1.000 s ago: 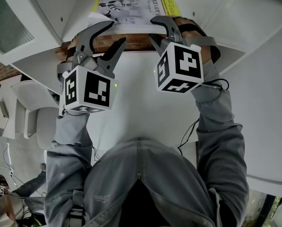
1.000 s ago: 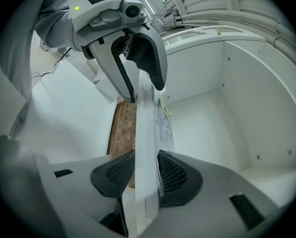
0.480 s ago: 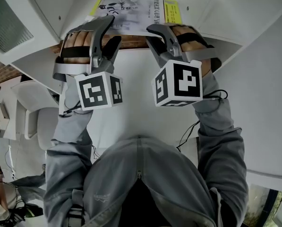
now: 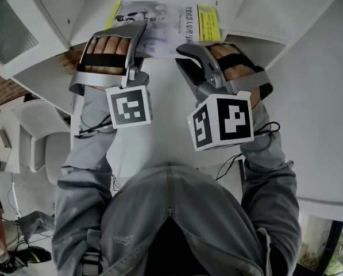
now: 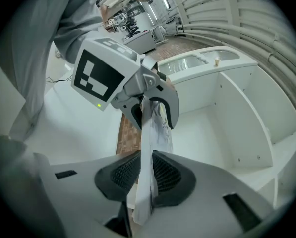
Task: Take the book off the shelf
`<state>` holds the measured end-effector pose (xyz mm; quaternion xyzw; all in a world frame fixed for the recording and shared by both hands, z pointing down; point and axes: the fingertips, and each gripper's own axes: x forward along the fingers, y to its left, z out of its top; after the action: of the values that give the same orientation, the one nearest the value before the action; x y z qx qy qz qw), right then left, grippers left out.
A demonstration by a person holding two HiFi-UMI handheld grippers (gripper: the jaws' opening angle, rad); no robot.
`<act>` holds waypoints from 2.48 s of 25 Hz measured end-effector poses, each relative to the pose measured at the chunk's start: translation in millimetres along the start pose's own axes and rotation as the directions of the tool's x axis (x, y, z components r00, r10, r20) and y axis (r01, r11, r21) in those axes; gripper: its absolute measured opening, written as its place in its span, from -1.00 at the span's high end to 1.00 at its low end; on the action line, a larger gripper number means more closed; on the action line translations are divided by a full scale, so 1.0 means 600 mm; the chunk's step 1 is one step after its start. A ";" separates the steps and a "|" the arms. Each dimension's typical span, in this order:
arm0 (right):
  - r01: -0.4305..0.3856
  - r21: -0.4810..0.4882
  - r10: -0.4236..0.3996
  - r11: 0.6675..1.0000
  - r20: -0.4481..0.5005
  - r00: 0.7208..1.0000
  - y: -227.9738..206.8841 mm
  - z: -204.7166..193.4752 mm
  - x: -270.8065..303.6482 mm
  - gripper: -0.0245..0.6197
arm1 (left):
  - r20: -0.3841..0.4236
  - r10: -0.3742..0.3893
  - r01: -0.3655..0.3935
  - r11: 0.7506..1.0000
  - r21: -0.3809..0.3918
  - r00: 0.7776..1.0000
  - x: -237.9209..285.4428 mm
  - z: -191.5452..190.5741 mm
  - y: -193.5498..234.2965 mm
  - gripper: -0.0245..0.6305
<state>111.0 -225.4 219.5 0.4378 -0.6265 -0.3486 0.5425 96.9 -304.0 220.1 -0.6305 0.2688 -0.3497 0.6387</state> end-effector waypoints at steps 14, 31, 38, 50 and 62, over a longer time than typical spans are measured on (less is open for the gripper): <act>0.007 0.052 -0.007 0.999 0.003 1.000 0.004 -0.010 -0.012 0.57 | -0.054 0.035 -0.039 0.997 -0.064 0.998 -0.002 0.003 0.006 0.69; 0.247 -0.095 -0.262 0.964 -0.198 0.945 -0.017 -0.058 0.061 0.09 | -0.097 0.004 -0.017 0.992 -0.128 0.995 -0.039 0.020 0.001 0.68; 0.336 -0.114 -0.351 0.935 -0.173 0.920 -0.006 -0.051 0.043 0.63 | -0.109 0.003 -0.017 0.992 -0.127 0.994 -0.062 0.026 -0.018 0.68; 0.281 -0.043 -0.284 0.959 -0.156 0.946 0.036 -0.028 0.005 0.67 | -0.086 -0.044 0.031 0.988 -0.150 0.995 -0.117 0.036 -0.032 0.67; 0.192 -0.015 -0.192 0.981 -0.138 0.972 0.148 -0.027 0.044 0.67 | -0.082 -0.164 0.144 0.968 -0.207 0.983 -0.124 0.034 -0.156 0.67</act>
<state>111.0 -216.3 313.1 0.5192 -0.5417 -0.3687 0.5487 57.5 -229.5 307.0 -0.6927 0.2839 -0.4001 0.5287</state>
